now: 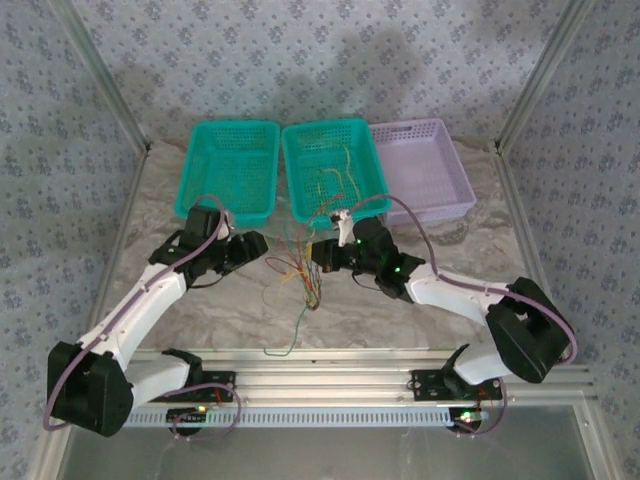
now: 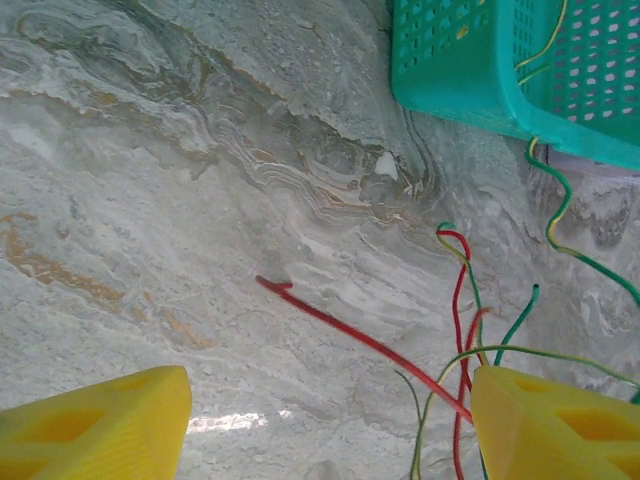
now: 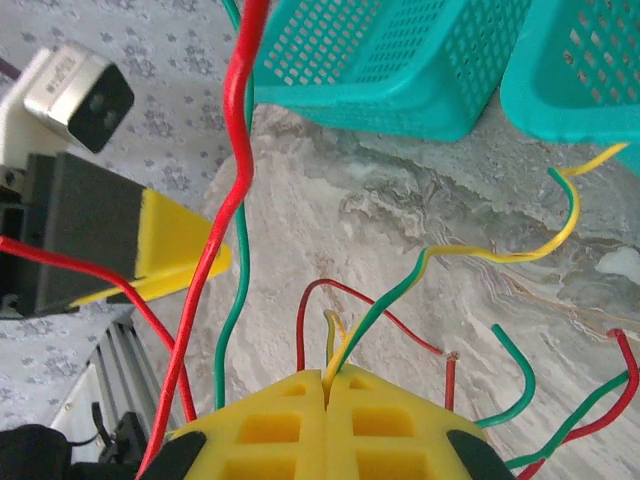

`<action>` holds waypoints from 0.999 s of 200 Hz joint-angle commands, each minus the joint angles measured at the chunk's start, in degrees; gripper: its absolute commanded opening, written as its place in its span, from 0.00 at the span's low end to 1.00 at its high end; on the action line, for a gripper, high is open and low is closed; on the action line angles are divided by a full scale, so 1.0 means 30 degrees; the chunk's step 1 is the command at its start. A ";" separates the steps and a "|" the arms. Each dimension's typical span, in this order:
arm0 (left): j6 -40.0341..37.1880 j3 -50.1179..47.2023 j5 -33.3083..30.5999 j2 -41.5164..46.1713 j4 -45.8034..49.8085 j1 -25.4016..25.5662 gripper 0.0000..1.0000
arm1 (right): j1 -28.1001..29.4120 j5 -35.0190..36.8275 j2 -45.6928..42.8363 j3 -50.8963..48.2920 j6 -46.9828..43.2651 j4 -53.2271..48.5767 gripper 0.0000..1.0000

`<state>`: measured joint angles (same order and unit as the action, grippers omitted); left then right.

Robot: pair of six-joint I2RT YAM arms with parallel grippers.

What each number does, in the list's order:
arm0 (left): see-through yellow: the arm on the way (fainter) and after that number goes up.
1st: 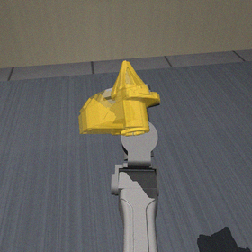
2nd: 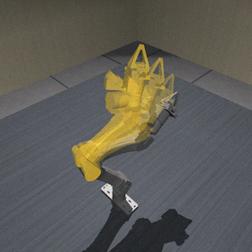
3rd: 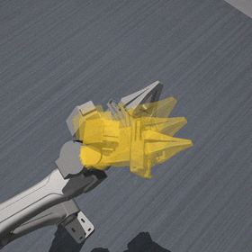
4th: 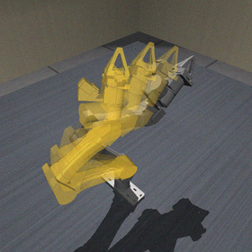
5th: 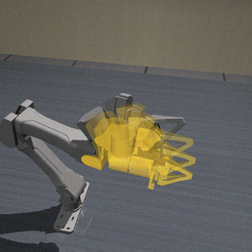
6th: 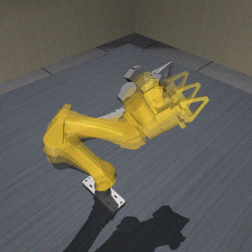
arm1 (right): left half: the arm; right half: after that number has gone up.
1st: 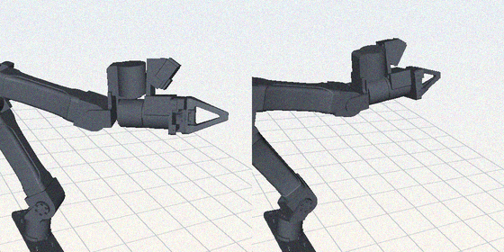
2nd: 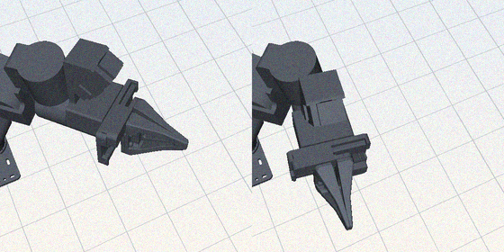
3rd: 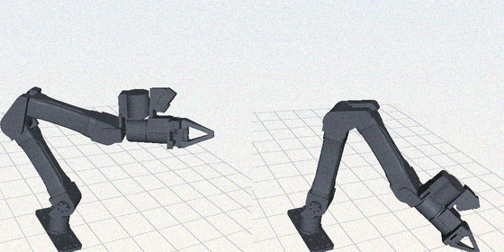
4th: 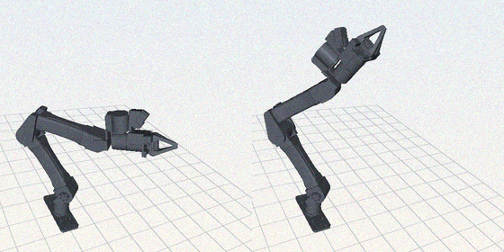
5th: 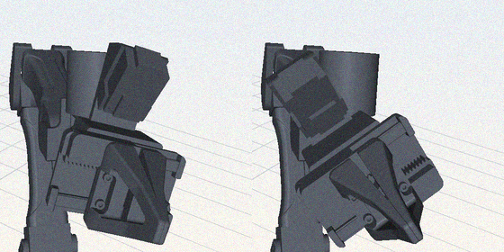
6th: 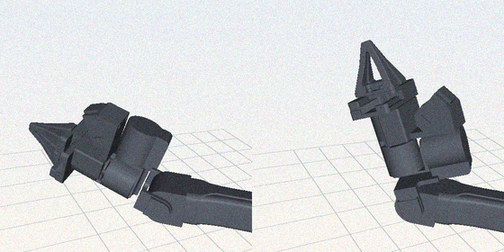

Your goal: Untangle the cables

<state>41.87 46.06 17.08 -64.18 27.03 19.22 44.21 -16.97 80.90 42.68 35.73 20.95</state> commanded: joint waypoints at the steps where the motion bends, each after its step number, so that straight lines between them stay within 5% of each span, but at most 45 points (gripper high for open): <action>1: 0.0107 0.0541 0.1115 -0.0350 -0.0743 0.0206 0.74 | 0.0285 0.0635 0.0253 0.0869 -0.0969 -0.0332 0.00; 133: 0.1044 0.0383 0.3162 -0.0582 -0.4214 0.2476 0.77 | 0.1062 0.1702 0.1802 0.2005 -0.1391 -0.1025 0.00; 200: 0.1231 0.0141 0.2991 -0.1200 -0.4805 0.2616 0.47 | 0.1121 0.0135 0.2007 0.2031 -0.0909 -0.0121 0.00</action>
<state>45.87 46.04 25.56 -66.89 14.11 26.70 47.20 -14.11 86.39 46.46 32.32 17.76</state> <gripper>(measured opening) 0.500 0.050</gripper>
